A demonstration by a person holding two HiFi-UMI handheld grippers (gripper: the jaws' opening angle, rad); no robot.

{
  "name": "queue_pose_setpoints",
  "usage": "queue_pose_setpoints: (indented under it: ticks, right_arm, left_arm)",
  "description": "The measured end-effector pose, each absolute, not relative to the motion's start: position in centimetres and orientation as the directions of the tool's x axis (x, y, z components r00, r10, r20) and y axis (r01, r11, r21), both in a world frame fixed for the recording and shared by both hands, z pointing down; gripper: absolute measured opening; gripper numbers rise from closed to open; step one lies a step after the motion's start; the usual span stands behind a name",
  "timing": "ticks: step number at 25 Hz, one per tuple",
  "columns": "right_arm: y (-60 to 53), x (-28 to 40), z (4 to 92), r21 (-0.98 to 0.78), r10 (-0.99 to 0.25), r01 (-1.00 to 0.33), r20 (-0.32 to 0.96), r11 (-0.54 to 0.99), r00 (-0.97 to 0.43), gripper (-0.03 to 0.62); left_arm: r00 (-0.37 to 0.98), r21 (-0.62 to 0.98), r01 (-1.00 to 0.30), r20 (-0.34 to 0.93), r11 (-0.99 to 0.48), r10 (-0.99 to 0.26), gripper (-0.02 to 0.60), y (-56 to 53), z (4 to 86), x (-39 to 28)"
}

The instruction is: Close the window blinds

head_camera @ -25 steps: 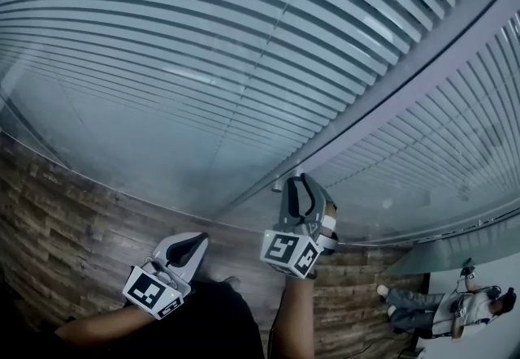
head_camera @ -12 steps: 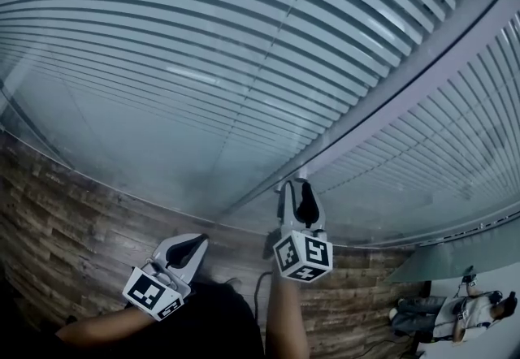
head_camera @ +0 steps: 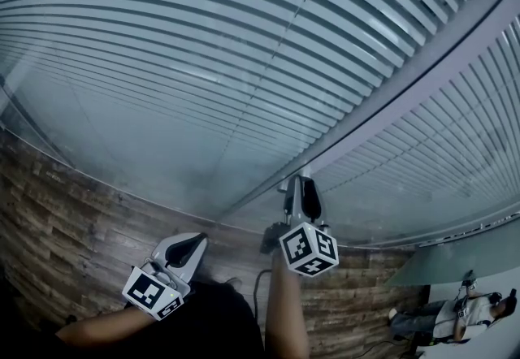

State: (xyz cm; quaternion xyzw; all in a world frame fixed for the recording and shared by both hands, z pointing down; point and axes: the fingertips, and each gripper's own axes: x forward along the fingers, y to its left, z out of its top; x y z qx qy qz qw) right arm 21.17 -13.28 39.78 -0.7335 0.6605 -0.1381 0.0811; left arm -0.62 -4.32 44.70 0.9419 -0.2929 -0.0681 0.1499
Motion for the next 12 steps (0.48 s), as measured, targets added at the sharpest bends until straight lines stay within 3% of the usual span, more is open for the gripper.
queue_pose_setpoints:
  ticks: [5, 12]
  right_arm:
    - [-13.6, 21.8, 39.8, -0.259, -0.988, -0.957, 0.108, -0.131, 0.106, 0.128]
    - [-13.6, 21.5, 40.1, 0.004, -0.979, -0.992, 0.158, -0.126, 0.125, 0.126]
  left_arm:
    - [0.818, 0.323, -0.532, -0.043, -0.783, -0.573, -0.002, -4.7, 44.6, -0.5]
    - [0.819, 0.329, -0.528, -0.045, -0.783, -0.572, -0.002, -4.7, 44.8, -0.9]
